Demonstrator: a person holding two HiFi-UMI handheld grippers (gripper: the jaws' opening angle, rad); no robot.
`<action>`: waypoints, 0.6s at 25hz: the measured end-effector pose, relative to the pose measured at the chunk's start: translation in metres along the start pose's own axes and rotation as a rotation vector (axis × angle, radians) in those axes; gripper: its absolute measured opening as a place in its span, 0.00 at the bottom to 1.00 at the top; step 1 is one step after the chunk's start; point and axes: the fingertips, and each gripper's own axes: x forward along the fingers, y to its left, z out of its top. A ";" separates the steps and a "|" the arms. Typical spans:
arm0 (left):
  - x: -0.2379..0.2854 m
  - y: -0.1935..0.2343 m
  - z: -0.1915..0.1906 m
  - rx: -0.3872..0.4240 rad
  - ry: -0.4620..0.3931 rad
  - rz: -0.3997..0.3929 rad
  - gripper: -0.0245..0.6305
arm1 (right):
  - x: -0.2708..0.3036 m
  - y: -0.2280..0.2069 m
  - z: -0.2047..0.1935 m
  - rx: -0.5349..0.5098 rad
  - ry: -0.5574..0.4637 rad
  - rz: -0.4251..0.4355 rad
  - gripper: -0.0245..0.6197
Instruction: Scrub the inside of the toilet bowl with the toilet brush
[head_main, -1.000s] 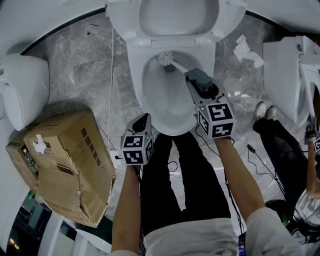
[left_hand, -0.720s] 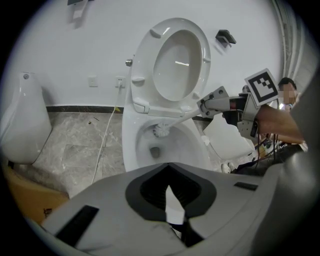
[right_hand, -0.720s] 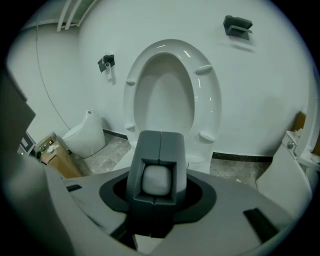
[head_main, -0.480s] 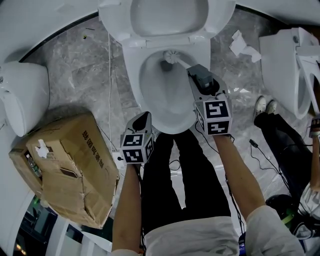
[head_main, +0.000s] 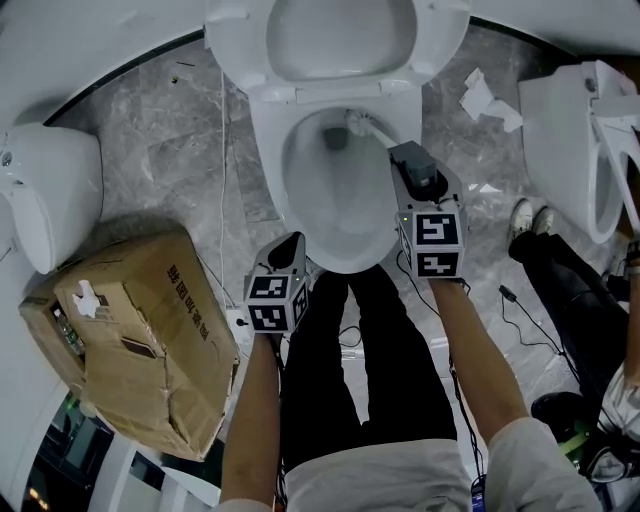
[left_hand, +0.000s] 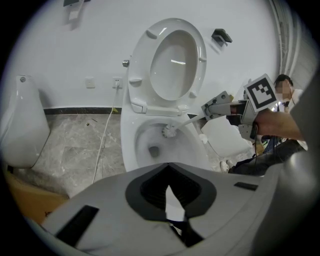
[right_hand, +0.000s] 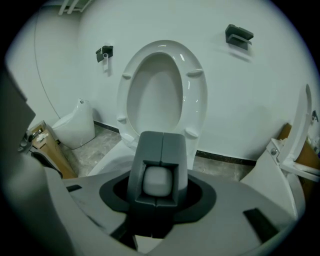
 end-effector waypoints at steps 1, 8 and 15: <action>0.000 0.000 0.001 0.002 -0.002 -0.002 0.08 | -0.001 -0.001 -0.001 -0.006 0.002 -0.007 0.35; -0.001 -0.001 -0.008 0.017 0.012 -0.017 0.08 | -0.009 -0.011 -0.014 0.029 0.008 -0.057 0.35; -0.004 0.004 -0.013 0.036 0.013 -0.024 0.08 | -0.021 -0.014 -0.022 -0.002 0.020 -0.108 0.35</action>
